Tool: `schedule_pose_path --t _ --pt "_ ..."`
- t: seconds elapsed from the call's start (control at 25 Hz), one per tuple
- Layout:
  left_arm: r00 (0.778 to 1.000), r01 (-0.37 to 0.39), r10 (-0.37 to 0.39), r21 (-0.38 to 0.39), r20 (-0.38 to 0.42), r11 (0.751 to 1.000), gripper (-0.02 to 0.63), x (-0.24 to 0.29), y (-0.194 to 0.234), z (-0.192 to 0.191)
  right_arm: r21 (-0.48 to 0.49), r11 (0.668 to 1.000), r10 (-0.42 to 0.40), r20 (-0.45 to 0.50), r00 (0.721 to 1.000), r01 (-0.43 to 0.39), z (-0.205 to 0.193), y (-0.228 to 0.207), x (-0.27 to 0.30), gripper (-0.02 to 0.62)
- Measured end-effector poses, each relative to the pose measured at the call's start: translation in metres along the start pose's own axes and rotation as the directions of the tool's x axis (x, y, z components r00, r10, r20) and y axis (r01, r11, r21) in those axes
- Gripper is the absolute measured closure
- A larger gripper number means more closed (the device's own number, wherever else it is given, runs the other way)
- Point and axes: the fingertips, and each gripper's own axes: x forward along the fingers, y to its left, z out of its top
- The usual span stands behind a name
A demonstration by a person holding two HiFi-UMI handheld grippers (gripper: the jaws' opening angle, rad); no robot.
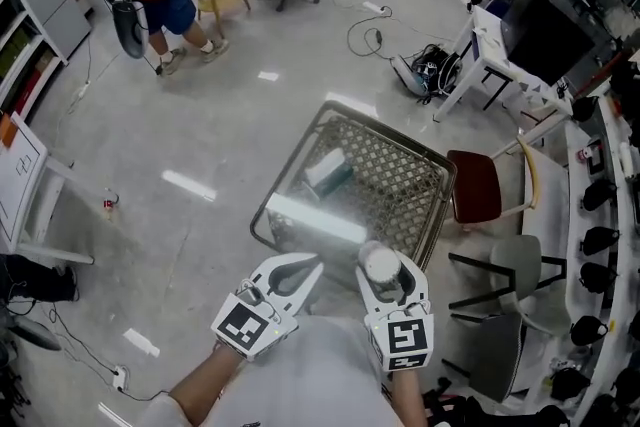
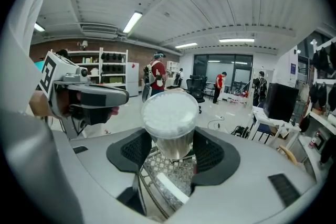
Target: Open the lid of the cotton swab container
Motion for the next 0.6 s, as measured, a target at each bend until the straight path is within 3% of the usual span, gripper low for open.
schedule_pose_path --t 0.24,0.4,0.6 --pt "0.997 0.078 -0.077 0.055 -0.019 0.995 0.603 0.001 -0.008 0.019 -0.024 0.999 0.030 -0.007 1.000 -0.030 0.008 0.010 -0.005 0.356" --pt "0.988 0.152 -0.151 0.040 -0.010 0.988 0.601 0.003 -0.014 0.025 -0.034 0.996 0.088 -0.014 0.996 -0.088 0.004 0.016 -0.002 0.356" --pt "0.970 0.241 -0.236 0.119 -0.055 0.963 0.600 0.008 -0.024 0.032 -0.062 0.987 0.145 -0.014 0.989 -0.145 0.008 0.024 0.001 0.356"
